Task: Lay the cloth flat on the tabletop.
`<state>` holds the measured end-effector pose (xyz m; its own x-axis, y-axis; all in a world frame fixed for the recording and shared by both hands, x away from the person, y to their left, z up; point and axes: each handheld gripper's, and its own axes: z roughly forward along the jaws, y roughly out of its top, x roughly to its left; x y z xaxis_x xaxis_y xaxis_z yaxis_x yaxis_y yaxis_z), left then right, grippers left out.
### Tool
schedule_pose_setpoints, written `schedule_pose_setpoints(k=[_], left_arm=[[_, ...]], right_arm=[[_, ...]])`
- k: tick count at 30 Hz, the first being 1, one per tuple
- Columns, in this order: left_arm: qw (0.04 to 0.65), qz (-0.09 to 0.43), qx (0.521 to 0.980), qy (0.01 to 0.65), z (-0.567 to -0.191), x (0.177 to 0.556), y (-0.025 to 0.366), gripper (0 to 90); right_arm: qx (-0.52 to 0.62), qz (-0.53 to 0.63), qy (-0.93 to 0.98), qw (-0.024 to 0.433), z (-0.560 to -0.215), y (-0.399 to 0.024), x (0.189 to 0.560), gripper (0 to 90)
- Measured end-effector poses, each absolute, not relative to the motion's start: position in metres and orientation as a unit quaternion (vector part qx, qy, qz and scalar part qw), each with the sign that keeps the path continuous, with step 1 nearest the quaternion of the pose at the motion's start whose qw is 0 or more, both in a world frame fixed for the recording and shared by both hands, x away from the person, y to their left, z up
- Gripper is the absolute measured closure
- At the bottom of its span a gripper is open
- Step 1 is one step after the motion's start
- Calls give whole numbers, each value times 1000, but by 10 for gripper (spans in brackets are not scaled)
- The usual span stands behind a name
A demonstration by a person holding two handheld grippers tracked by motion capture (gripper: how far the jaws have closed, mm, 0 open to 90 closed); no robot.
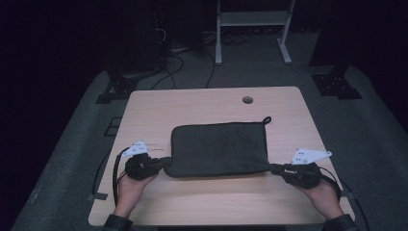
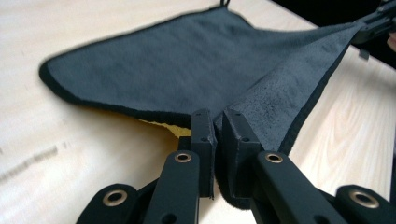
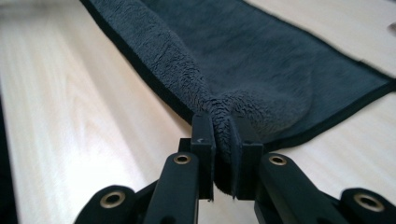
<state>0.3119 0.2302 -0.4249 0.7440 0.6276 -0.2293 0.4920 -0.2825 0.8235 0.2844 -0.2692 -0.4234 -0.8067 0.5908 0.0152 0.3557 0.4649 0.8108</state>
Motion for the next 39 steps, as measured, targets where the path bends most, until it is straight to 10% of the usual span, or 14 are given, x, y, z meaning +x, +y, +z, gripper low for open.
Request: schedule_pose_setpoints(k=[25, 39], left_arm=[[404, 25, 833, 377, -462, 270, 238, 803], [391, 87, 827, 394, -457, 269, 246, 476]], right_arm=[[250, 368, 893, 65, -459, -254, 235, 780], [293, 401, 862, 98, -454, -266, 244, 345]])
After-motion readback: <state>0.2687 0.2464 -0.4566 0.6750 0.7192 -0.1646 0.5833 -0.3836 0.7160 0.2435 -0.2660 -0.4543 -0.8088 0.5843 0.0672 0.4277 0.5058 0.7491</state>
